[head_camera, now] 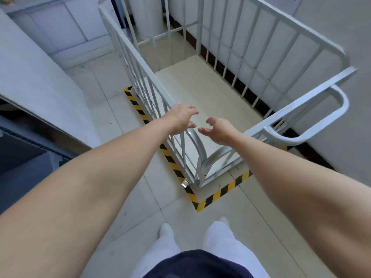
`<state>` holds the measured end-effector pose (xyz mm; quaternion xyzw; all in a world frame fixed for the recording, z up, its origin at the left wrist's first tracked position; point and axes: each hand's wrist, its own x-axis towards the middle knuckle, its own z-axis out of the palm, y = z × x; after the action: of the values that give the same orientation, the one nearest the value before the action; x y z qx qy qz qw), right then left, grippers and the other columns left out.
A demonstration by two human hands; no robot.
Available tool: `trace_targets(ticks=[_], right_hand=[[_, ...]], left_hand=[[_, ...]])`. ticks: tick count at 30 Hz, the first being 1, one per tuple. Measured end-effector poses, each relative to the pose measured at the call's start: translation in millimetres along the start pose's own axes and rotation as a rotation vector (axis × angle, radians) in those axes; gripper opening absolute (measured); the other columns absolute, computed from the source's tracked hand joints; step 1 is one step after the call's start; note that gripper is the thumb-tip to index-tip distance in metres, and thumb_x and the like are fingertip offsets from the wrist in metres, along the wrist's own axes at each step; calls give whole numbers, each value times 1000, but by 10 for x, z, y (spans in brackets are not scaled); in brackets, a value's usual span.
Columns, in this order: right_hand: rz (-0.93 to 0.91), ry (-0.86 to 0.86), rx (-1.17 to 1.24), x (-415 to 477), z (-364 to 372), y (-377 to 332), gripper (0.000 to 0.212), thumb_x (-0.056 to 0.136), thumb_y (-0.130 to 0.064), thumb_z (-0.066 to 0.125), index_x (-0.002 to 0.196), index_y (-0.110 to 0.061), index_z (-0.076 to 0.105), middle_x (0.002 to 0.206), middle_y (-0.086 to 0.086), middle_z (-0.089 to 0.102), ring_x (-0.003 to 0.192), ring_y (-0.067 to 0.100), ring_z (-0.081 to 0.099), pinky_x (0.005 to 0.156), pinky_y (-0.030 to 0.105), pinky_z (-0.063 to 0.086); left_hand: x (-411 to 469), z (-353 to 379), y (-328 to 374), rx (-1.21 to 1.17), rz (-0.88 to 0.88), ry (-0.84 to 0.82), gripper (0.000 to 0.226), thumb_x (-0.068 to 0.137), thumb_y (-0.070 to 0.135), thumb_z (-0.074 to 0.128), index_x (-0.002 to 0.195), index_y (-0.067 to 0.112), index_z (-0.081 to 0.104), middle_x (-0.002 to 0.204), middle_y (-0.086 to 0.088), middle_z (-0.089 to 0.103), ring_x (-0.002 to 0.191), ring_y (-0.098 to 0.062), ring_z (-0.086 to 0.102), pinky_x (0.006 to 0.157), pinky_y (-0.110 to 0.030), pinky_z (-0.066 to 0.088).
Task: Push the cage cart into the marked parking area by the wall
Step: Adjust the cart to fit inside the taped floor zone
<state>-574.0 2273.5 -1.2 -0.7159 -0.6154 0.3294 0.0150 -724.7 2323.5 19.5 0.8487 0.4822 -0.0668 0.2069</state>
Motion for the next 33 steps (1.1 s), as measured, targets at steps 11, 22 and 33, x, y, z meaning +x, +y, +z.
trace_targets(ticks=[11, 22, 33], right_hand=[[58, -316, -223, 232, -91, 315, 68, 90, -63, 42, 127, -8, 59, 123, 6, 62, 115, 26, 55, 97, 38, 44], [-25, -508, -289, 262, -42, 464, 54, 78, -53, 69, 106, -7, 71, 107, 6, 71, 104, 25, 64, 93, 37, 50], [-30, -430, -261, 259, -30, 516, 45, 80, -47, 69, 100, -7, 73, 96, 6, 72, 93, 24, 65, 86, 35, 46]], left_hand=[[560, 264, -282, 31, -8, -307, 44, 85, 47, 61, 122, 24, 62, 121, 2, 67, 132, -16, 46, 117, -46, -14], [574, 267, -292, -82, -26, -279, 30, 83, 40, 66, 105, 20, 72, 109, 2, 72, 122, -16, 53, 117, -47, -13], [604, 225, -198, -48, -30, -294, 29, 83, 37, 67, 105, 18, 73, 109, 1, 72, 120, -19, 54, 117, -51, -10]])
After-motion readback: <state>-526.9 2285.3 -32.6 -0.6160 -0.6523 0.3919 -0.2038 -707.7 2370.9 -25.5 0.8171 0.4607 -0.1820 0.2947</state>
